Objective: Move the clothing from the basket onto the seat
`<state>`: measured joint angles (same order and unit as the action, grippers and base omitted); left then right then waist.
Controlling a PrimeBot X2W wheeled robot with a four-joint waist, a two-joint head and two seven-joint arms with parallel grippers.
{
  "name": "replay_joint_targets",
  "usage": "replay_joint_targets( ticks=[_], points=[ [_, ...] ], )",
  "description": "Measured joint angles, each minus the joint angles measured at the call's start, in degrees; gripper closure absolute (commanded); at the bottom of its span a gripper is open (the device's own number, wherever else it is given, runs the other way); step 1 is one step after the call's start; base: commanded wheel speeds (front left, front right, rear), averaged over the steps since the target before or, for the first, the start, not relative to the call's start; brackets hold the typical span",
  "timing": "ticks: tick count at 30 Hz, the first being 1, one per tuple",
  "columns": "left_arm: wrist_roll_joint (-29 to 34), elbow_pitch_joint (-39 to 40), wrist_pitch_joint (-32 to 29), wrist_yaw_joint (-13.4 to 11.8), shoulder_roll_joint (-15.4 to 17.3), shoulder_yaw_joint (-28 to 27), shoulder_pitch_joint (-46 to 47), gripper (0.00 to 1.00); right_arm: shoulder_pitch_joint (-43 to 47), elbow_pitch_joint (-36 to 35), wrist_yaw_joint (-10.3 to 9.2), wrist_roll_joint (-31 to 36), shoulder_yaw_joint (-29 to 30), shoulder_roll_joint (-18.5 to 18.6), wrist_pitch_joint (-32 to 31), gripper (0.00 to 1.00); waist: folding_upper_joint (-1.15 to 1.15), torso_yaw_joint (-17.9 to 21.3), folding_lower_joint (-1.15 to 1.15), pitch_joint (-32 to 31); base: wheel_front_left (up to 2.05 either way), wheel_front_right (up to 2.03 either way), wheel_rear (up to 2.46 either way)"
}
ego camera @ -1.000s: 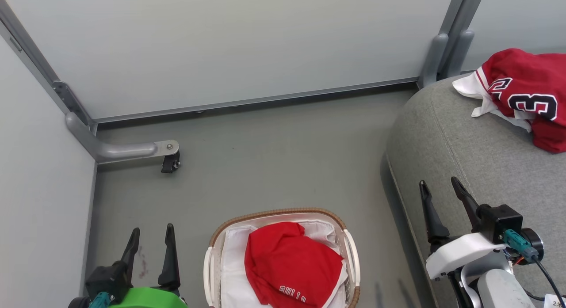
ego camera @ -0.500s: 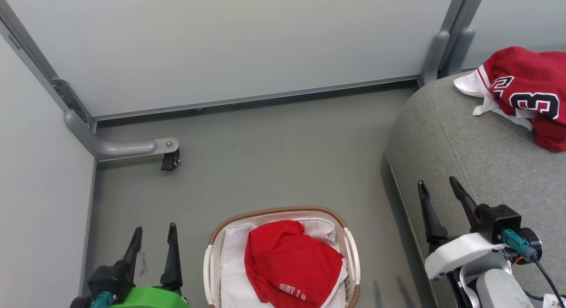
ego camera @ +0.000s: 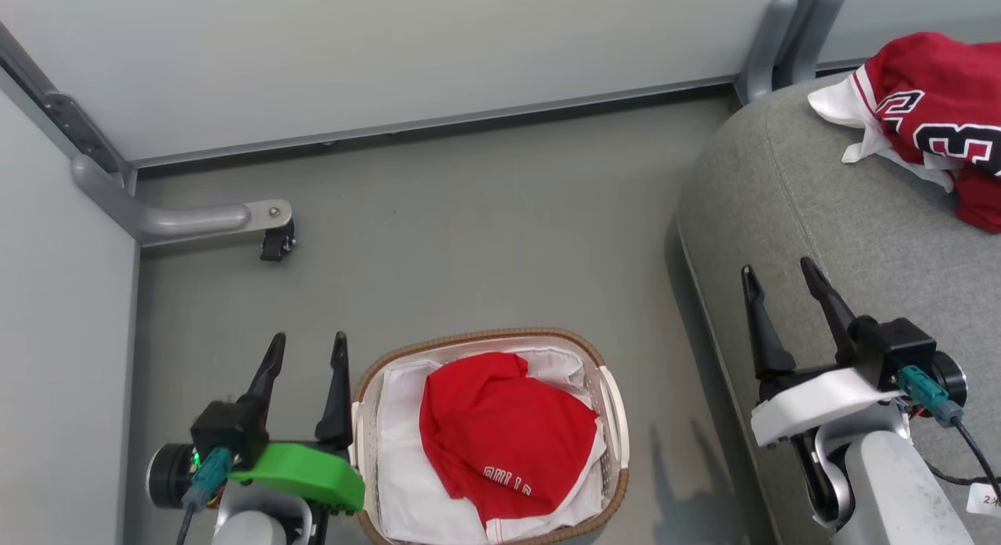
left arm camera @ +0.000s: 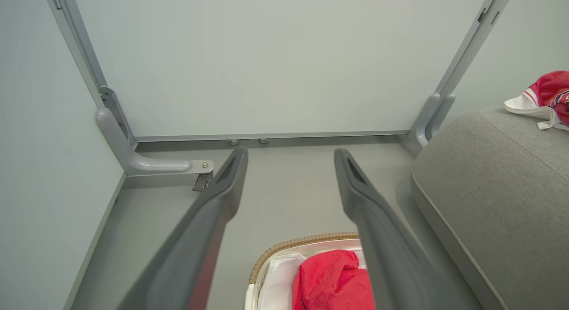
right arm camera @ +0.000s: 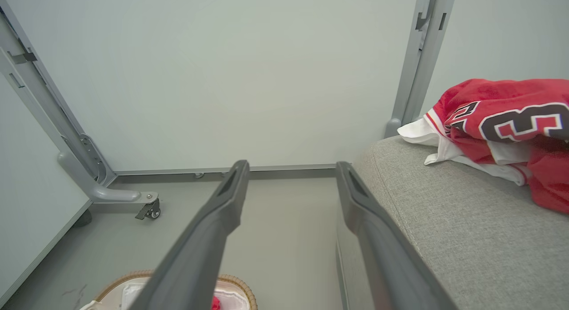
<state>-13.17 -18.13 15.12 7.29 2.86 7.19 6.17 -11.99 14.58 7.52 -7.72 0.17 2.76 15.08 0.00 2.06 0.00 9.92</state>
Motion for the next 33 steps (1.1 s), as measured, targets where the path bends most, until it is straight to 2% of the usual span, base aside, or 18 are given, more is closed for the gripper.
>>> replay_joint_targets(
  ticks=[6, 10, 14, 23, 33],
  points=[
    [2.22, -5.69, 0.01, 0.1, 0.05, 6.86, 8.32, 0.0, -3.79, -1.94, 0.01, 0.23, 0.02, 0.02, 0.0, 0.0, 0.0, 1.03, 0.0, 4.93, 0.0, 0.0, 0.0],
    [2.96, -12.46, 0.0, 0.11, 1.04, 14.51, 14.31, 0.0, -6.56, -3.39, 0.0, -0.47, -1.33, 0.03, 0.0, 0.0, 0.0, 2.17, 0.0, 9.14, 0.0, 0.0, 0.0],
    [2.69, -18.72, 0.0, 0.11, 2.65, 19.16, 20.13, 0.0, -8.86, -5.23, 0.01, -1.89, -2.5, 0.03, 0.0, 0.0, 0.0, 3.78, 0.0, 13.61, 0.0, 0.0, 0.0],
    [2.59, -32.21, 0.0, 0.11, 5.76, 25.68, 27.87, 0.0, -12.41, -8.05, 0.01, -5.55, -4.79, 0.1, 0.0, 0.0, 0.0, 8.7, 0.01, 23.3, 0.0, 0.0, 0.0],
    [3.32, -41.58, -0.26, 0.2, 9.32, 29.85, 34.7, 0.0, -14.74, -10.31, 0.0, -8.12, -7.59, 0.12, 0.0, 0.0, 0.0, 14.75, 0.01, 32.14, 0.0, 0.0, 0.0]
  ],
)
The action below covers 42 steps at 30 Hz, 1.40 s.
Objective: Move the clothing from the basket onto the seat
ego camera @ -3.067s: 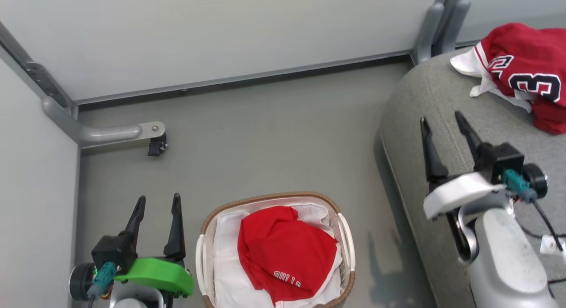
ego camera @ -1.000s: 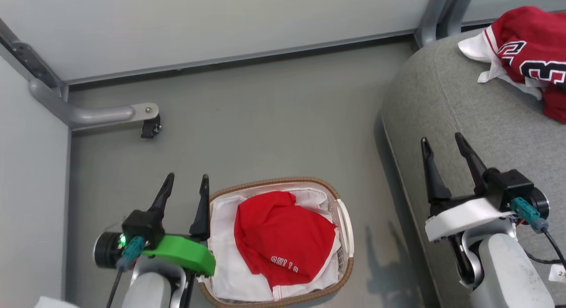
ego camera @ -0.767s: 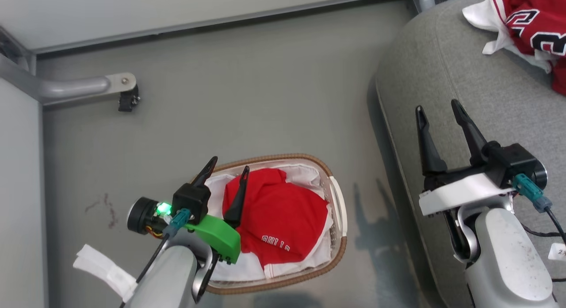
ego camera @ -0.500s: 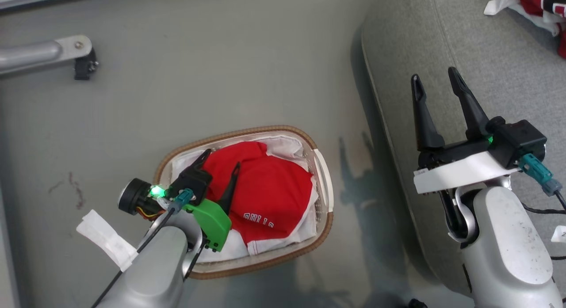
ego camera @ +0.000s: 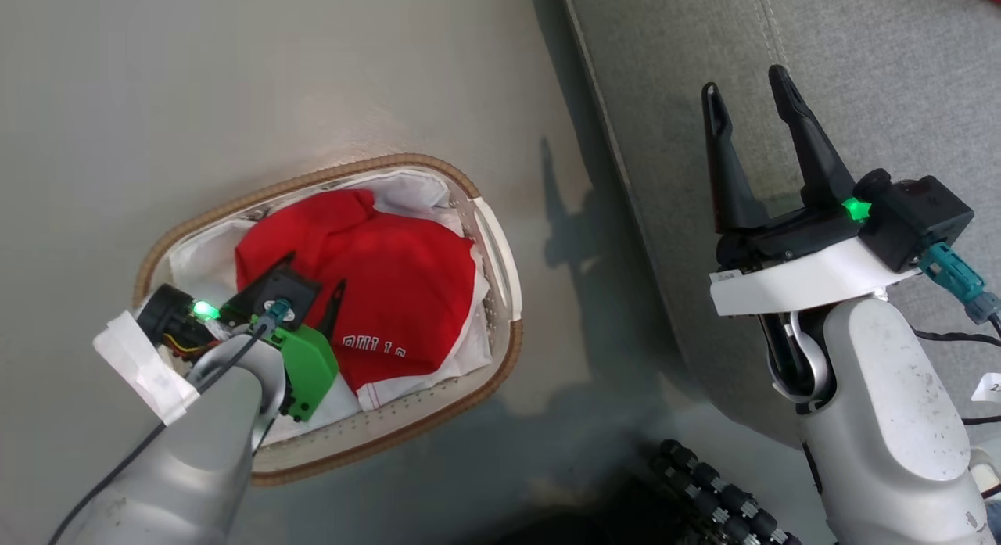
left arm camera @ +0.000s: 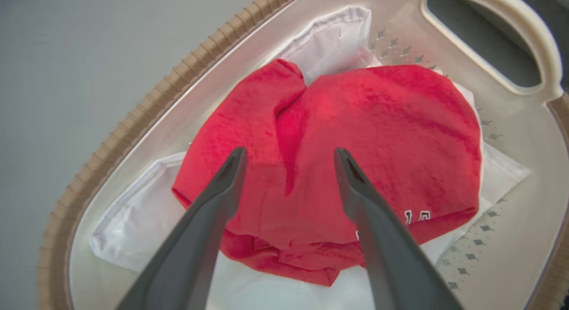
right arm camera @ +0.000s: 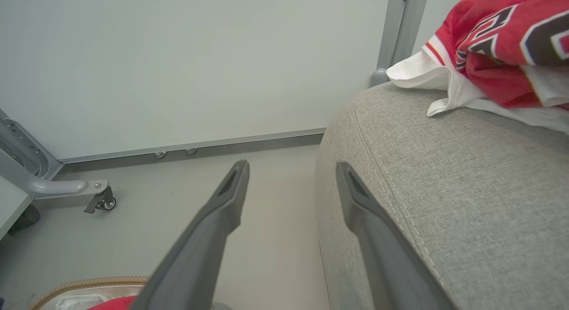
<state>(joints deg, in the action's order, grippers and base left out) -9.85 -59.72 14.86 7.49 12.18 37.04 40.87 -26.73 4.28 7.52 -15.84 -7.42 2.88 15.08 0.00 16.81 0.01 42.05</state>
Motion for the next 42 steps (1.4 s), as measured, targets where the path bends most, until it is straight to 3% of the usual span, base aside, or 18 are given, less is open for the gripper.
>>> replay_joint_targets(
  ticks=[7, 15, 16, 17, 18, 19, 30, 42],
  points=[
    [0.24, -4.2, -0.36, 0.0, 2.18, 0.85, 4.97, 0.0, -0.76, -1.51, 0.01, -1.79, -1.78, -0.02, 0.0, 0.0, 0.0, 3.85, 0.0, 4.45, 0.0, 0.0, 0.0],
    [-0.27, -8.73, -5.1, 0.0, 1.63, 3.87, 7.01, 0.01, -0.82, -1.8, 0.0, -2.59, -2.79, -0.03, 0.0, 0.0, 0.0, 6.65, -0.01, 7.56, 0.0, 0.0, 0.0],
    [-0.46, -8.92, -5.35, 0.0, 1.42, 4.08, 7.07, 0.4, -0.83, -1.8, 0.0, -2.68, -2.82, -0.03, 0.0, 0.0, 0.0, 6.79, 0.0, 7.73, 0.0, 0.0, 0.0],
    [-0.77, -9.11, -5.47, 0.0, 1.26, 4.26, 7.16, 0.65, -0.85, -1.79, 0.01, -2.71, -2.88, -0.03, 0.0, 0.0, 0.0, 6.94, 0.0, 7.89, 0.0, 0.0, 0.0],
    [-1.07, -9.29, -5.58, 0.0, 1.16, 4.44, 7.3, 0.89, -0.87, -1.79, 0.01, -2.79, -2.97, -0.03, 0.0, 0.0, 0.0, 7.05, -0.01, 7.99, 0.0, 0.0, 0.0],
    [-1.32, -9.36, -5.64, 0.0, 1.07, 4.69, 7.36, 1.0, -0.9, -1.79, 0.01, -2.82, -2.99, -0.03, 0.0, 0.0, 0.0, 7.11, -0.01, 8.05, 0.0, 0.0, 0.0],
    [-4.74, -9.43, -2.57, 0.0, -0.73, 6.94, 5.66, 1.0, -0.94, -0.74, 0.0, -2.47, -2.41, -0.05, 0.0, 0.0, 0.0, 6.21, -0.01, 5.95, 0.0, 0.0, 0.0],
    [-10.01, -4.11, -0.08, 0.0, -3.89, 9.4, 0.35, 1.0, 1.98, 2.56, 0.0, 3.12, 0.1, -0.1, 0.0, 0.0, 0.0, 2.78, -0.01, -2.0, 0.0, 0.0, 0.0]
  ],
)
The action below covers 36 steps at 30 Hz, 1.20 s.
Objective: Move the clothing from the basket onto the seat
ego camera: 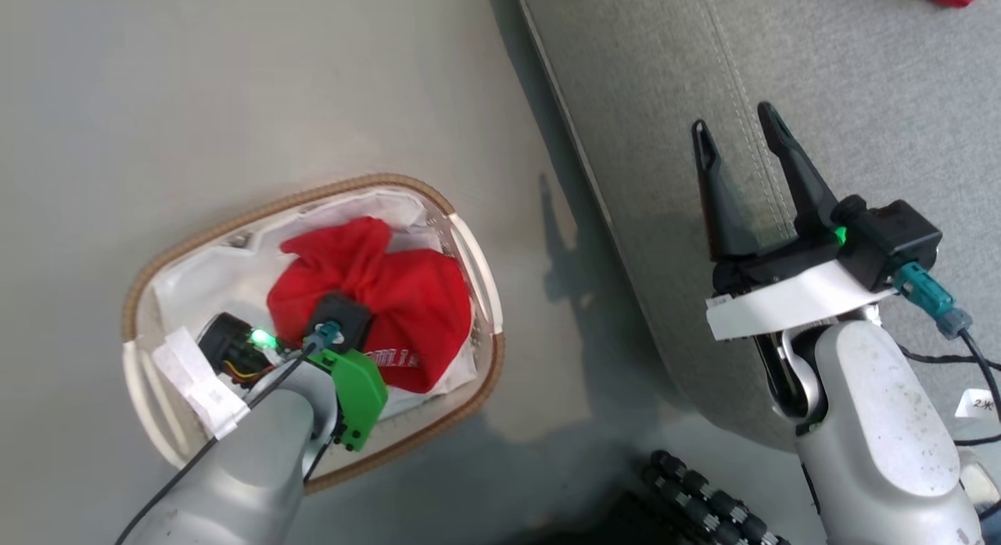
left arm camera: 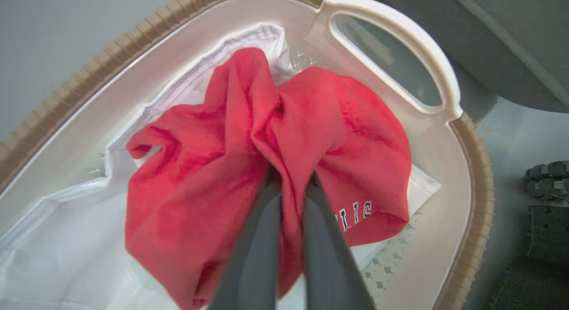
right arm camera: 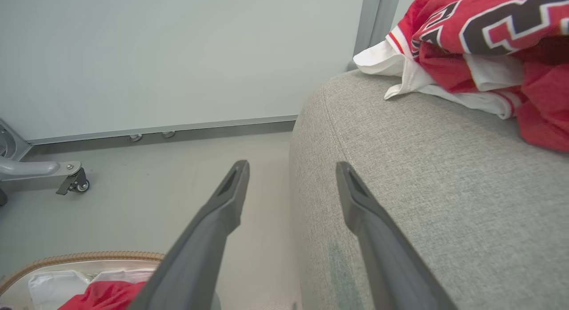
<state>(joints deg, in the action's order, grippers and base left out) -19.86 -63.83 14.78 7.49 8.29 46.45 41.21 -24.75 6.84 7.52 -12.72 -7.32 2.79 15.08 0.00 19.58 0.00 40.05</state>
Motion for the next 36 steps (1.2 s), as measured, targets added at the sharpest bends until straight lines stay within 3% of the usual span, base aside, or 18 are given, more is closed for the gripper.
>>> replay_joint_targets(
  ticks=[6, 21, 36],
  points=[
    [-1.25, 8.99, 0.25, 0.0, 0.86, 0.96, -2.62, 1.0, 3.32, 1.72, 0.0, 2.92, 1.78, -0.04, 0.0, 0.0, 0.0, -2.5, -0.01, -6.05, 0.0, 0.0, 0.0],
    [1.64, 26.28, 0.25, 0.0, 7.87, -0.02, -5.59, 1.0, 13.02, 4.93, 0.01, 7.73, 3.32, -0.03, 0.0, 0.0, 0.0, -9.34, -0.01, -24.05, 0.0, 0.0, 0.0],
    [1.53, 35.53, -3.21, 0.0, 12.94, 5.44, 7.13, 1.0, 14.43, 4.89, 0.0, 8.53, -4.33, 0.0, 0.0, 0.0, 0.0, -13.31, -0.01, -37.39, 0.0, 0.0, 0.0]
  ],
)
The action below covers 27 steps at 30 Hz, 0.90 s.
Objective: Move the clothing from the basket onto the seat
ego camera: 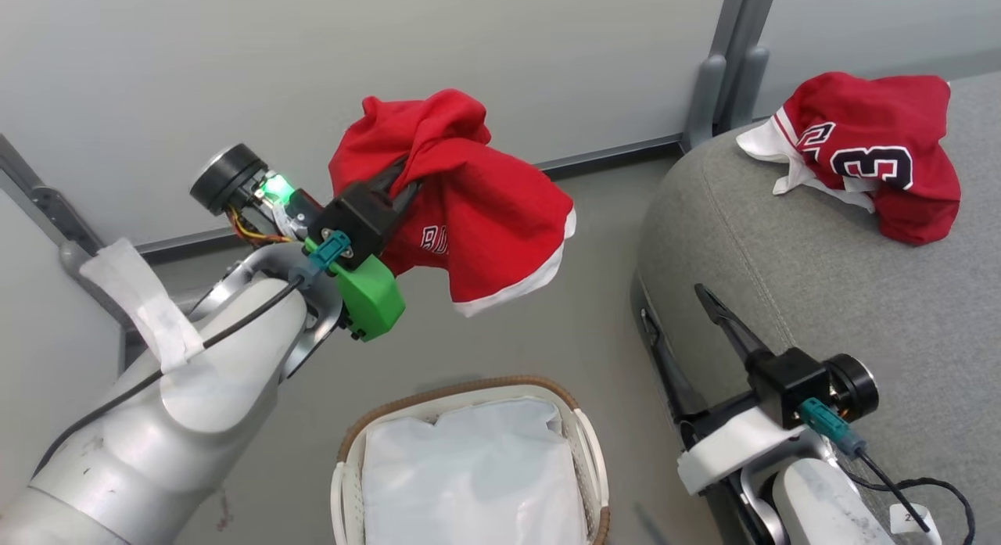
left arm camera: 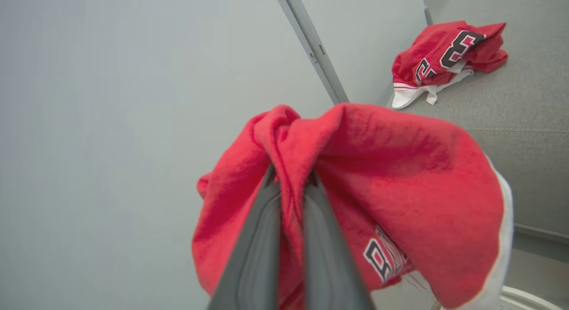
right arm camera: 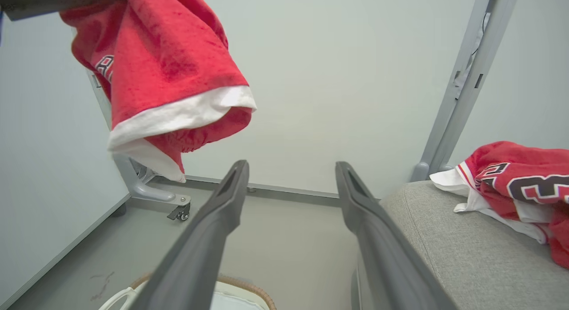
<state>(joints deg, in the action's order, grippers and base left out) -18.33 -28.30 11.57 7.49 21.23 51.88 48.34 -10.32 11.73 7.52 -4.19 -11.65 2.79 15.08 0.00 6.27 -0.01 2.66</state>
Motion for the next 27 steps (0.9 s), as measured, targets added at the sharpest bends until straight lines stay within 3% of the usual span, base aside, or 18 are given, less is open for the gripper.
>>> replay_joint_targets(
  ticks=[9, 22, 27],
  points=[
    [-1.33, 3.98, -1.99, 0.01, 0.52, 2.77, 3.6, 1.0, -2.82, 0.36, 0.01, -0.22, -4.28, -0.01, 0.0, 0.0, 0.0, -1.24, 0.0, -2.01, 0.0, 0.0, 0.0],
    [-1.9, 9.33, -3.02, 0.01, 0.24, 5.6, 3.98, 1.0, -12.87, 9.34, 0.01, 6.02, -4.13, 0.01, 0.0, 0.0, 0.0, -2.82, 0.0, -1.78, 0.0, 0.0, 0.0],
    [-2.3, 9.66, -3.26, 0.01, 0.24, 6.2, 3.89, 1.0, -16.45, 10.04, 0.0, 6.11, -7.57, 0.01, 0.0, 0.0, 0.0, -3.23, 0.0, -1.66, 0.0, 0.0, 0.0]
  ],
)
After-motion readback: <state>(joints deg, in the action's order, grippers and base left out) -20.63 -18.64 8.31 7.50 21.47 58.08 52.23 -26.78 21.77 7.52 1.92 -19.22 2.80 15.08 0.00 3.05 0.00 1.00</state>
